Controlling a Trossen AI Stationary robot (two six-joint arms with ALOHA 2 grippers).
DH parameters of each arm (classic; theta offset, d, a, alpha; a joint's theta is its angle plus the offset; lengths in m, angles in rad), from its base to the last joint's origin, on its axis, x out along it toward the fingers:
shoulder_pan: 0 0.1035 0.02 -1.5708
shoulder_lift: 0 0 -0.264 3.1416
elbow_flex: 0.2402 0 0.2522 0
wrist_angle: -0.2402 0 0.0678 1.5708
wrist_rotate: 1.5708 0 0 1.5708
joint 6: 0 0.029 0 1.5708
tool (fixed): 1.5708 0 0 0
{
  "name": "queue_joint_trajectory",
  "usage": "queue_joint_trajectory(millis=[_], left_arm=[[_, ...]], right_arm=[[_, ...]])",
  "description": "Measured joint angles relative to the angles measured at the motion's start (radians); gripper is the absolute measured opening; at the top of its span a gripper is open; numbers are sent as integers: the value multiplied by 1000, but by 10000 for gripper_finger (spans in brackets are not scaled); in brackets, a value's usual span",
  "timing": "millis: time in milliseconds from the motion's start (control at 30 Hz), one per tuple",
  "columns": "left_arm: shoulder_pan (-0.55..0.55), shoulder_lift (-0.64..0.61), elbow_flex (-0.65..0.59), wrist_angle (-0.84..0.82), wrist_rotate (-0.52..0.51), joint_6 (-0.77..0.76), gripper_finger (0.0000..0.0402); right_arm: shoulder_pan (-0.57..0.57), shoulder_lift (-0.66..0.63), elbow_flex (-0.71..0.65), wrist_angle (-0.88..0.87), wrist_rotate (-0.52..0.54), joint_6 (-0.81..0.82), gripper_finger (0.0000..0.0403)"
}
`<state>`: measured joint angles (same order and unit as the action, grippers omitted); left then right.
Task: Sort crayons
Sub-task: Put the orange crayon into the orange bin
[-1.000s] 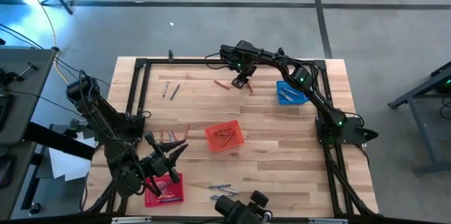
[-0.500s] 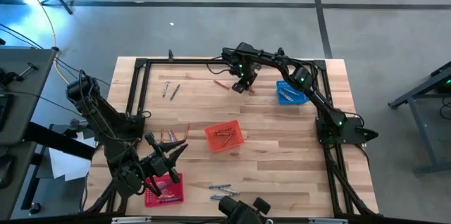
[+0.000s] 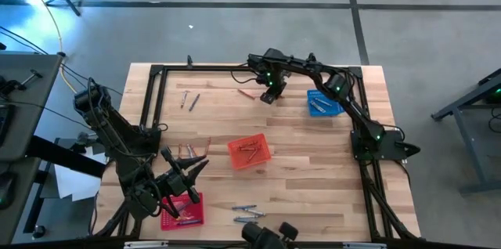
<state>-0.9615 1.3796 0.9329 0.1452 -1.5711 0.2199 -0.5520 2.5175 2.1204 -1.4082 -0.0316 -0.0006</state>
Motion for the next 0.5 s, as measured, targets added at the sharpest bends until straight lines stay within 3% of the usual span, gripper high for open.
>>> queue_joint_trajectory(millis=[167, 500], left_arm=[[0, 0, 0, 0, 0, 0, 51], [0, 0, 0, 1, 0, -3, 51]], right_arm=[[0, 2, 27, -13, 4, 0, 9], [3, 0, 39, -36, 30, 0, 5]])
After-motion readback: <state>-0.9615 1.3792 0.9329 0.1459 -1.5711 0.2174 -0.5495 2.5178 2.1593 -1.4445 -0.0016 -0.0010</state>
